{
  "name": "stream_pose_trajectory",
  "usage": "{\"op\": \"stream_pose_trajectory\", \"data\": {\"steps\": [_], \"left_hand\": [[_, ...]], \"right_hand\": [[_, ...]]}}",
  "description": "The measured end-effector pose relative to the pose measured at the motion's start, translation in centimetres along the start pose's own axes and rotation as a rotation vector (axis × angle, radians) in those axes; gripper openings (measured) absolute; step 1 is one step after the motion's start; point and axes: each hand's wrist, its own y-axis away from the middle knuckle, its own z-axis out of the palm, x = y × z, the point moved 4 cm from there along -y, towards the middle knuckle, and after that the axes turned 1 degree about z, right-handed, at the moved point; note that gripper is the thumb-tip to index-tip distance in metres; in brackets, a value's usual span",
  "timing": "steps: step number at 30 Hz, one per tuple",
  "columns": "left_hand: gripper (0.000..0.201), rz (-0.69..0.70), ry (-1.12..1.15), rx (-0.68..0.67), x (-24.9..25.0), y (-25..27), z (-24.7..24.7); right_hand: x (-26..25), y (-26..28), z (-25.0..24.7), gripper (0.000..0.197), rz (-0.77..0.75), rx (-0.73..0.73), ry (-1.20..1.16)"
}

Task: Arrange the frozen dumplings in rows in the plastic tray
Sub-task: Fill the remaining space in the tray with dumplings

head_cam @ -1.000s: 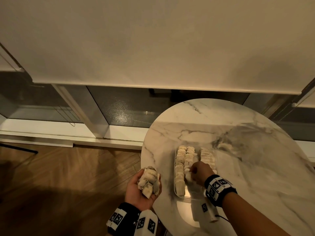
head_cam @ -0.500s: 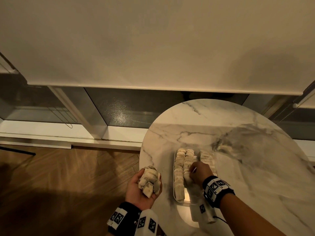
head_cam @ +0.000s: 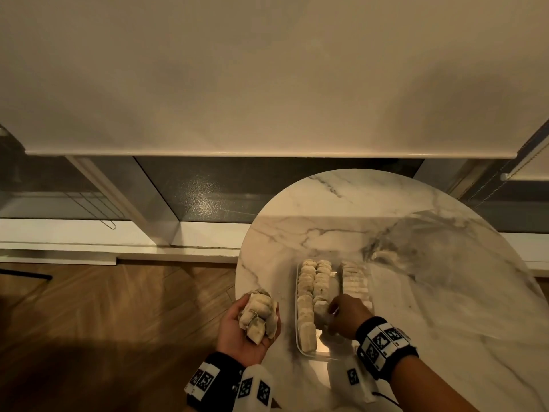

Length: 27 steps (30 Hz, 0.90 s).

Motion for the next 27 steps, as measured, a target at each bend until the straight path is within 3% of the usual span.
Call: {"op": "stream_pose_trajectory", "data": {"steps": [7, 12, 14, 16, 21, 27], "left_hand": [[0.029, -0.011, -0.006, -0.003, 0.2, -0.2, 0.0], [0.028, -0.012, 0.025, -0.004, 0.3, -0.2, -0.2], [0.029, -0.005, 0.005, 0.0, 0.3, -0.2, -0.4], [0.031, 0.003, -0.022, 0.016, 0.4, -0.2, -0.5], [0.029, 0.005, -0.004, 0.011, 0.6, 0.1, -0.5], [0.029, 0.011, -0.021, 0.022, 0.7, 0.2, -0.5]], "right_hand": [[0.1, 0.2, 0.0, 0.018, -0.049, -0.018, 0.075], [-0.6, 0.8, 0.1, 0.018, -0.108, -0.248, 0.141], [-1.1, 0.7, 0.0, 0.018, -0.126, -0.272, 0.152], [-1.4, 0.1, 0.1, 0.016, -0.132, -0.232, 0.156], [-1.5, -1.1, -0.3, 0.013, -0.113, 0.051, 0.083], [-1.6, -1.8, 0.4, 0.01, -0.086, 0.123, 0.019]]}}
